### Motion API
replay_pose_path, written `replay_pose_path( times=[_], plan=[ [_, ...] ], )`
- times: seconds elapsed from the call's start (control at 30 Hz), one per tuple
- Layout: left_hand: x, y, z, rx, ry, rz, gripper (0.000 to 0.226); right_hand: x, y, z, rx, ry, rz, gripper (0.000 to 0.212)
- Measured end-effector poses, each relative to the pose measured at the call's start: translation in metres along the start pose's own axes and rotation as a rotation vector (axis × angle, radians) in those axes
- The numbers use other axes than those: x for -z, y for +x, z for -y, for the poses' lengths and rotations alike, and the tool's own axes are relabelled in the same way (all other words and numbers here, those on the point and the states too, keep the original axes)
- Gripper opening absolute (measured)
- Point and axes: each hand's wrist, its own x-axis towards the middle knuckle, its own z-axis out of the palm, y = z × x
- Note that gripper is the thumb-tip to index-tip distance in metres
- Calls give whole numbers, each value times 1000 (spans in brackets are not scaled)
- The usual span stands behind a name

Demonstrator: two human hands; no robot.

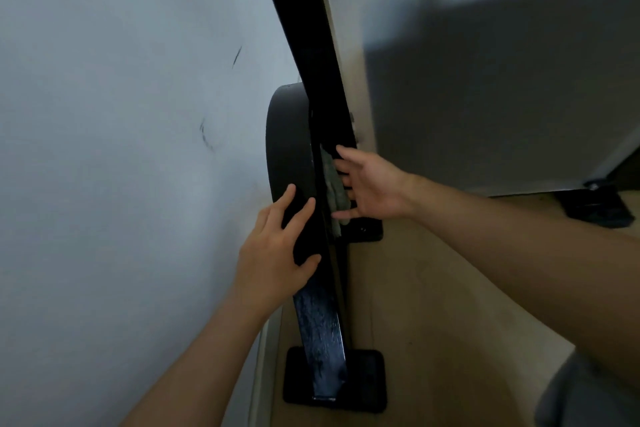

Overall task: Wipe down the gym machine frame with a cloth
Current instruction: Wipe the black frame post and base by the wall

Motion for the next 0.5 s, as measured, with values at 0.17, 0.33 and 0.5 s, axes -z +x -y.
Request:
replay_pose_path(
  times=[0.17, 0.33, 0.5],
  plan=[
    [1, 0, -1, 6, 2, 15, 93, 6, -2, -22, -94, -65, 19, 73],
    [-4, -4, -3, 23, 34, 27, 102, 11, -2, -55, -176, -64, 1, 72],
    [-5, -4, -2, 19, 44, 22, 112, 14, -9, -93, -283, -91, 4, 69]
  ],
)
